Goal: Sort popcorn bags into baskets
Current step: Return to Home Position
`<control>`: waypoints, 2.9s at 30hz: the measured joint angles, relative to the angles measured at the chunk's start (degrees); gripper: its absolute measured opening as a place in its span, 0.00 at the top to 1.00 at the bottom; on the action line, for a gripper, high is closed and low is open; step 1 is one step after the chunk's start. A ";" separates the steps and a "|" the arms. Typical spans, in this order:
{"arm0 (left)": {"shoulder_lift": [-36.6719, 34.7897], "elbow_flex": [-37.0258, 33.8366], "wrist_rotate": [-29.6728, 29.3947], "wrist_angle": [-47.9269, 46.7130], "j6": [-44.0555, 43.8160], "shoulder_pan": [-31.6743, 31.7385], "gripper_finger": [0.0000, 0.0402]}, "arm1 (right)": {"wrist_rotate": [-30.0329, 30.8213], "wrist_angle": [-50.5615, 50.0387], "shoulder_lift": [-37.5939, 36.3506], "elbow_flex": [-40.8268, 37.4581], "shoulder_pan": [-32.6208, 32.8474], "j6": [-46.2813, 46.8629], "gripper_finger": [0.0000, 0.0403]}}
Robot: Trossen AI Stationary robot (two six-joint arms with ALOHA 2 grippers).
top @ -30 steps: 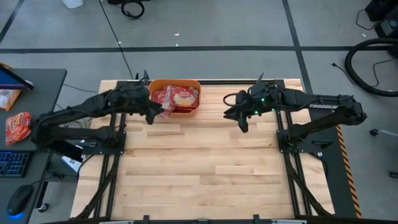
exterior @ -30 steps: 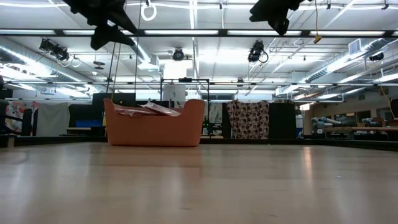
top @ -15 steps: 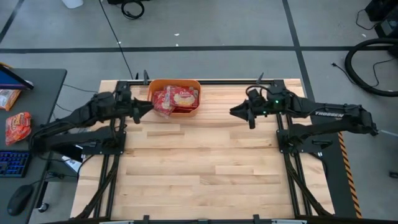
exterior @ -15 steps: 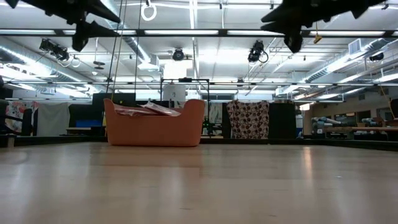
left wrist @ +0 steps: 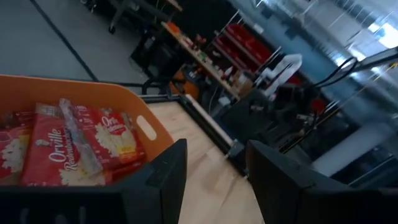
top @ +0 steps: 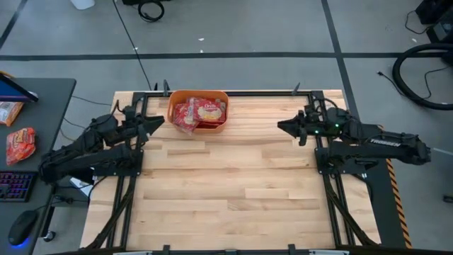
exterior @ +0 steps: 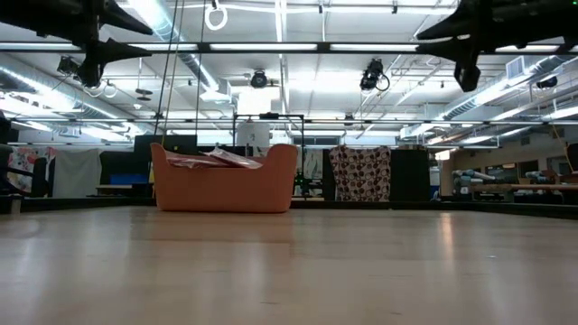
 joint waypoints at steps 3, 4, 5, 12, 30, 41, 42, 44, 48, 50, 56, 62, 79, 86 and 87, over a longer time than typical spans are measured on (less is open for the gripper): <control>-3.02 -1.93 -0.51 0.86 -0.71 0.00 0.58 | 1.45 0.00 -4.15 -1.44 0.00 0.48 0.78; -3.93 -2.57 -0.66 1.22 -0.94 0.00 0.58 | 1.81 0.00 -5.52 -1.87 0.00 0.50 0.78; -4.85 -3.16 -0.72 1.71 -1.22 0.00 0.58 | 2.22 0.05 -6.96 -2.31 0.00 0.56 0.78; -10.53 -5.52 -1.55 2.21 -1.51 0.00 0.58 | 4.51 -1.45 -16.38 -5.45 0.00 2.12 0.78; -11.23 -14.61 0.26 11.62 -6.14 0.00 0.58 | 6.10 -1.45 -26.94 -14.21 0.11 8.37 0.78; -11.21 -24.49 1.60 22.83 -12.44 -0.95 0.58 | 5.95 3.83 -26.93 -20.29 0.12 13.55 0.78; -11.17 -25.02 1.53 22.46 -13.09 -1.29 0.58 | 5.87 4.29 -26.93 -20.92 0.13 14.22 0.78; -11.10 -25.00 0.73 21.25 -13.43 -2.02 0.58 | 5.58 4.84 -26.93 -21.86 0.13 15.46 0.78; -11.12 -25.00 -1.39 20.46 -12.20 -3.68 0.58 | 5.51 4.84 -26.93 -23.54 0.11 16.98 0.78; -11.12 -25.00 -2.44 20.15 -11.99 -4.37 0.58 | 5.49 5.17 -26.93 -24.42 0.13 17.01 0.78; -11.12 -25.00 -1.86 19.51 -14.68 -5.58 0.58 | 6.18 3.21 -26.15 -24.52 0.11 16.20 0.78; -10.82 -25.00 12.75 18.82 1.04 -5.88 0.58 | 10.01 3.83 -25.16 -24.51 0.09 10.20 0.77; -10.75 -25.04 15.55 21.48 20.73 -5.84 0.58 | 7.41 3.42 -24.42 -24.51 0.11 -51.21 0.78; -10.75 -25.04 15.47 21.55 20.65 -5.84 0.58 | 7.41 3.42 -24.42 -24.51 0.11 -51.21 0.78; -10.75 -25.04 15.47 21.55 20.64 -5.84 0.58 | 7.41 3.40 -24.42 -24.51 0.11 -51.21 0.78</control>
